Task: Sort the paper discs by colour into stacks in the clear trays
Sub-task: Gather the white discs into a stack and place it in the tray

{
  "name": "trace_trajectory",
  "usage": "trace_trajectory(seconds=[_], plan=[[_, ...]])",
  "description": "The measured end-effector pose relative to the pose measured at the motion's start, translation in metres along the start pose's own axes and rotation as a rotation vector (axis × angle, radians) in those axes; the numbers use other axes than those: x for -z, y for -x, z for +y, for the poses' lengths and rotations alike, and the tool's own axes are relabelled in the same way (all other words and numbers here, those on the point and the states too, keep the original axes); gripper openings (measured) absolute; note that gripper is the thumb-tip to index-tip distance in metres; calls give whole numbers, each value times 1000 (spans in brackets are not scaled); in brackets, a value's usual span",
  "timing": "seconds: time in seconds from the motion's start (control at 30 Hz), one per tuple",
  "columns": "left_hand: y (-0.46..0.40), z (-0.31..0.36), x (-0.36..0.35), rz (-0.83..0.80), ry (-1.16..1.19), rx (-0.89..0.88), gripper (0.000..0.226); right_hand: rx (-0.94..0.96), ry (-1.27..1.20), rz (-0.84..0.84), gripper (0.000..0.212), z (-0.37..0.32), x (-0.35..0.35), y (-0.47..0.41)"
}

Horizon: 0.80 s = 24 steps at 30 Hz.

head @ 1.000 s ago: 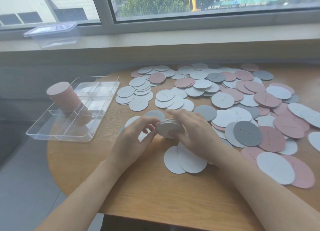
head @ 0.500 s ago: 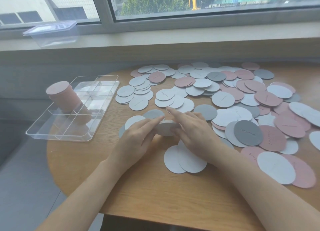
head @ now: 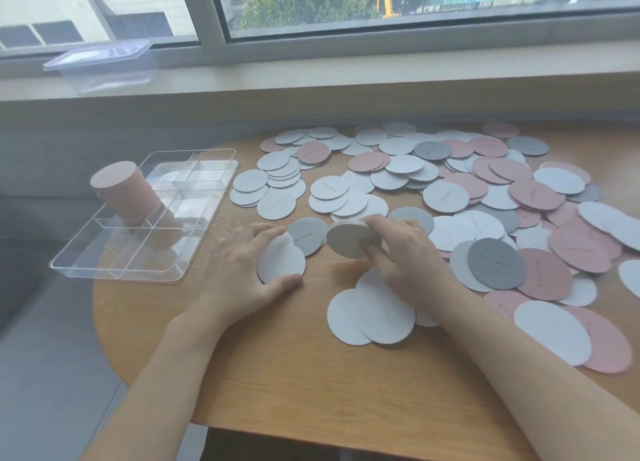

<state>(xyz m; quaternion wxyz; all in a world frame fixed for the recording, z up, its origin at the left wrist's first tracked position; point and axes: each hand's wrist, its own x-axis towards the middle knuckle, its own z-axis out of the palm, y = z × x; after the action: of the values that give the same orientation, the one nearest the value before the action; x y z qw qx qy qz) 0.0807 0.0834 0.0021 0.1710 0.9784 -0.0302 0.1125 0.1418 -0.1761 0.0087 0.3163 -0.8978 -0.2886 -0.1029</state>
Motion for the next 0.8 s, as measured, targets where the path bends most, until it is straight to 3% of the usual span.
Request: trace_trajectory(seconds=[0.17,0.3,0.53,0.6,0.67,0.8], plan=[[0,-3,0,59,11,43,82,-5,11,-14,23,-2,-2,0],[-3,-5,0,88,36,93,68,-5,14,-8,25,-1,-1,2],[0,1,6,220,344,86,45,14,-27,15,29,-3,-1,3],[0,5,9,241,434,35,58,12,-57,22,30,-5,1,4],[2,13,12,215,479,9,63,11,-68,23,32,-6,3,4],[4,33,13,87,641,-8,52,34,-86,14,32,-6,4,4]])
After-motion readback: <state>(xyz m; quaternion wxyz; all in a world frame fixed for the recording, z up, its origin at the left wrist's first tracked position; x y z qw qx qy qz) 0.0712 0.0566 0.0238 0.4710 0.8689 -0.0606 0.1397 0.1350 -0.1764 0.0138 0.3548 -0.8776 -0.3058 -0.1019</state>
